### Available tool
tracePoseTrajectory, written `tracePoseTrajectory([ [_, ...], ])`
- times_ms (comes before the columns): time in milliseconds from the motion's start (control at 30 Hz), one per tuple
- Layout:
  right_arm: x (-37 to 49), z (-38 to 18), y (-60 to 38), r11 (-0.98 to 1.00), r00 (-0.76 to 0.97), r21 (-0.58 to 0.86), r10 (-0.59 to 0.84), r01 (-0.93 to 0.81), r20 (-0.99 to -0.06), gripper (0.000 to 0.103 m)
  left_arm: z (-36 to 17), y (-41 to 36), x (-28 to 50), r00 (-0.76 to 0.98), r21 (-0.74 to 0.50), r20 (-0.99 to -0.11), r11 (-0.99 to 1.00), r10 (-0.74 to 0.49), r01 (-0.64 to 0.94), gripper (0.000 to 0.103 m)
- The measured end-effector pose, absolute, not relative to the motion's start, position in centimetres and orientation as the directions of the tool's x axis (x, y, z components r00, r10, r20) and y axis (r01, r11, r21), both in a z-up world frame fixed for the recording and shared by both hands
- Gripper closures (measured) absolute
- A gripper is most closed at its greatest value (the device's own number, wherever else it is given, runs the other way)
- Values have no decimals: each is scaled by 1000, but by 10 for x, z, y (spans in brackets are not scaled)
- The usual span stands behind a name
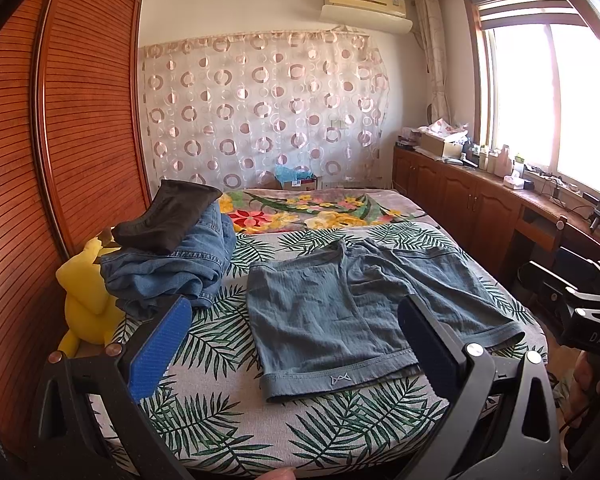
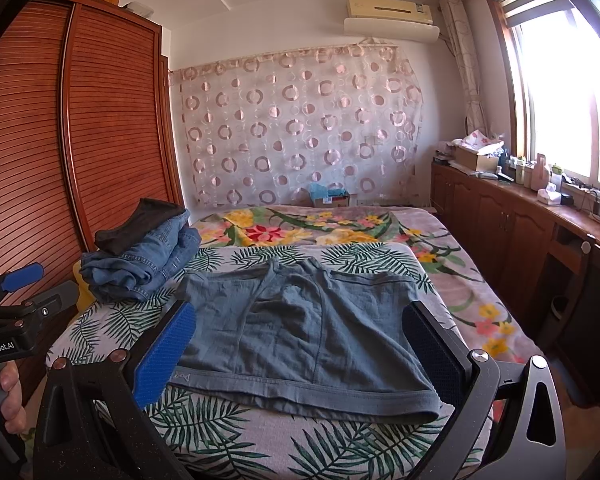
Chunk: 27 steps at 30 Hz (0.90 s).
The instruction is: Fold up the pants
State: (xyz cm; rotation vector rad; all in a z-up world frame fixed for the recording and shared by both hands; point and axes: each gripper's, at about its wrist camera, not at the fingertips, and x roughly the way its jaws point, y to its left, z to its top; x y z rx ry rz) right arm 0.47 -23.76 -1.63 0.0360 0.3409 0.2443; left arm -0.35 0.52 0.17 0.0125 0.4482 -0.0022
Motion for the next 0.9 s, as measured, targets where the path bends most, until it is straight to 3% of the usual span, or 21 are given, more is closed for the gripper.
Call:
tracePoseTrajectory([
  [900, 4, -15, -238, 971, 914, 74, 241, -229, -326, 0, 5, 4, -4, 901, 16, -433, 1000, 0, 7, 0],
])
